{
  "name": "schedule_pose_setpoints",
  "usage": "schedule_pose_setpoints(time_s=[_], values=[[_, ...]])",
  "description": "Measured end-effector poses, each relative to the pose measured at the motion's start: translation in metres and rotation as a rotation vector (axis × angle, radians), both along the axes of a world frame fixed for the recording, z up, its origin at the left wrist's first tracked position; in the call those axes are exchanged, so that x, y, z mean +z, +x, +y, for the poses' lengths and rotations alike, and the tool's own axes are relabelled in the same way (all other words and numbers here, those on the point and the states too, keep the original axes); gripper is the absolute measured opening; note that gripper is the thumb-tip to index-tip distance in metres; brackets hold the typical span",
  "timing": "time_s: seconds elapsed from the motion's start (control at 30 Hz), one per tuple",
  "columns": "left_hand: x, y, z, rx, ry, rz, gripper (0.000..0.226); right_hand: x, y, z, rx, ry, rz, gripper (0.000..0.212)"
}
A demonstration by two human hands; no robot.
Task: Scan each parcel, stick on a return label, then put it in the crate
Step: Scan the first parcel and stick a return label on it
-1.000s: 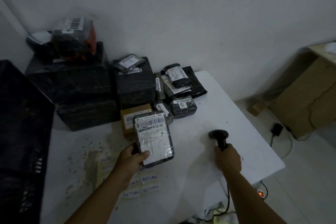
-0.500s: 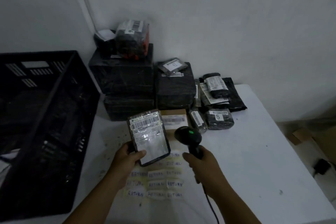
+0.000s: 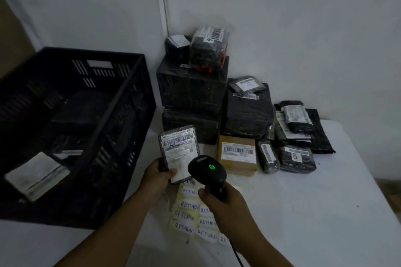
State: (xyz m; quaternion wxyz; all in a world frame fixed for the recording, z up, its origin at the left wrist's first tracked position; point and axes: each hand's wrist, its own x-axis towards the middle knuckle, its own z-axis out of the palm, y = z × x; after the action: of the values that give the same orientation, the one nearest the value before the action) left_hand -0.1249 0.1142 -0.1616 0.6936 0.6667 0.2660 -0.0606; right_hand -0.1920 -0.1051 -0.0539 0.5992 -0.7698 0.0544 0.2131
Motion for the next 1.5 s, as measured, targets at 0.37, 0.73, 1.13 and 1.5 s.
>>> schedule_pose_setpoints(time_s=[0.37,0.73,1.13,1.5], values=[[-0.012,0.001,-0.003,-0.009,0.060,0.022,0.040,-0.001,-0.005,-0.001,-0.005,-0.038,-0.021,0.025],[-0.017,0.002,-0.003,0.007,0.059,0.059,0.040,-0.017,-0.004,-0.019,-0.122,-0.131,-0.065,0.020],[-0.030,0.003,0.008,0.075,0.038,0.093,0.022,-0.112,0.003,-0.119,-0.434,-0.667,0.016,0.031],[-0.033,0.001,0.006,0.108,0.208,0.205,0.022,-0.128,0.011,-0.123,-0.428,-0.803,0.036,0.036]])
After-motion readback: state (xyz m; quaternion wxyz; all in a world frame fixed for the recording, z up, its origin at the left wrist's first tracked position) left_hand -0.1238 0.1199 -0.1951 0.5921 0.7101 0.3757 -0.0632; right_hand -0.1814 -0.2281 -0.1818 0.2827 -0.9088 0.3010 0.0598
